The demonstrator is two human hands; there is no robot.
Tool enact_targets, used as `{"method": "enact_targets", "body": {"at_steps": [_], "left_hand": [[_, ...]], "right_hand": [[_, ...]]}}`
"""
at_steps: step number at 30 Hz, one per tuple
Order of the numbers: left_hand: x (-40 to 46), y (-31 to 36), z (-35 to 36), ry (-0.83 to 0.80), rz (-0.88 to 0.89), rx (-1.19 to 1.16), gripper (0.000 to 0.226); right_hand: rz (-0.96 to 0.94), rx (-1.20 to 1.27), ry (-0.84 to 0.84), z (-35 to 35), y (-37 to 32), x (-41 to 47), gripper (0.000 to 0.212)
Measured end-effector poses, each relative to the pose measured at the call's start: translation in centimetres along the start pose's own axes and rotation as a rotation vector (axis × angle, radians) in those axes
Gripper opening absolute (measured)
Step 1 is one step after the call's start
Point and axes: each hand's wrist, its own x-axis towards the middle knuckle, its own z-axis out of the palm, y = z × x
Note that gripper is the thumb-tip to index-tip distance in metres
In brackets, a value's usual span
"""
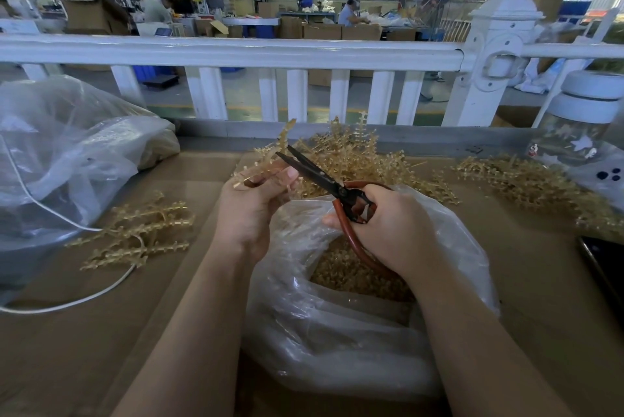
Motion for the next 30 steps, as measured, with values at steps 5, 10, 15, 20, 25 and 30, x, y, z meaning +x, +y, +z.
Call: {"method": "enact_targets", "body": {"at_steps": [5,10,15,20,25,30], "left_hand": [[0.32,0.07,-0.43,0.090,-0.091,-0.086,0.023],[0.42,-0.10,-0.45,0.139,-0.111,0.047,0.020],[0.10,-0.22,0.14,0.026,-0.045,0.165,0.037],[0.09,-0.21,-0.09,-0.078,-0.005,0.180,0.032],[0.00,-0.03,-0.04,-0.077,0.041,0.220,0.035],[-0.06,-0.12,0.06,-0.066,0.058,0.207,0.033]], "right_hand": [[-0.015,-0.027,0.044,0.03,0.15,-0.13,0.057],[-0.079,-0.048,0.056,-0.14,-0.22,-0.43,0.059],[-0.080,-0.094,0.051,-0.19,-0.08,-0.29,0.060],[-0.062,-0.139,0.059,-0.26,0.07,-0.18,0.055],[-0.079,-0.176,0.084,-0.34,-0.07,-0.14,0.050],[-0.103,-0.184,0.099,-0.32,-0.25,-0.13,0.049]]}}
